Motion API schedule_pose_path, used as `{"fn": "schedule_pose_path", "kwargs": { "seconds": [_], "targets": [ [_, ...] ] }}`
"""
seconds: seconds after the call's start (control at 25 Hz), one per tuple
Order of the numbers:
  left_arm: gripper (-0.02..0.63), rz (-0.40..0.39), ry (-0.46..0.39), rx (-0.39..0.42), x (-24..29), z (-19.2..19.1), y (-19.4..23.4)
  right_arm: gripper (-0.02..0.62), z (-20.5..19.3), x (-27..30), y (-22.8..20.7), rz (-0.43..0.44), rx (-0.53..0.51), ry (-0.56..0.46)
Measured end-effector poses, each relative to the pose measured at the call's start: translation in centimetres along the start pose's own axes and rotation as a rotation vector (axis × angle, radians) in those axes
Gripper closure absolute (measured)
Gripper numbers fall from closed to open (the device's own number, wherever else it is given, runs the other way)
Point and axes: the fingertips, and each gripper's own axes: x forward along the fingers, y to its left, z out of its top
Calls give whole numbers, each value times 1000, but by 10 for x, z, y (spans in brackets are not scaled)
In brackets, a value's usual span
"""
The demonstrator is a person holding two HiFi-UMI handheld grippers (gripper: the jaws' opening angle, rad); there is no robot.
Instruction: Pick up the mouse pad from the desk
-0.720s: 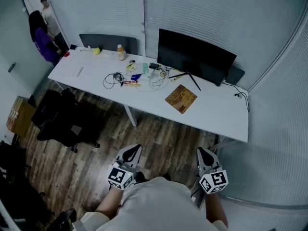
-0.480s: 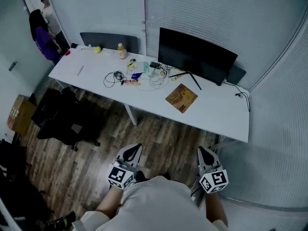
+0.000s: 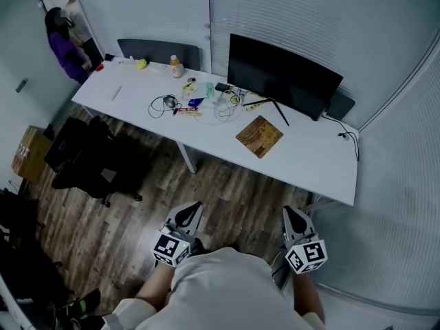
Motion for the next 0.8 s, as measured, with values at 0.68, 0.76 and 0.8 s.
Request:
{"fn": "schedule_pose_path", "kwargs": {
  "seconds": [0.68,0.76,0.8],
  "targets": [
    [589,34,3,-44,33,-3,-23,563,-7,14,-55,64,2,39],
    [589,27,4,-33,41,-2,-15,563,-7,23,-57,58,3,45],
    [589,23,3,-31,46,-1,-10,563,-6,28,-59,52,3,46]
  ]
}}
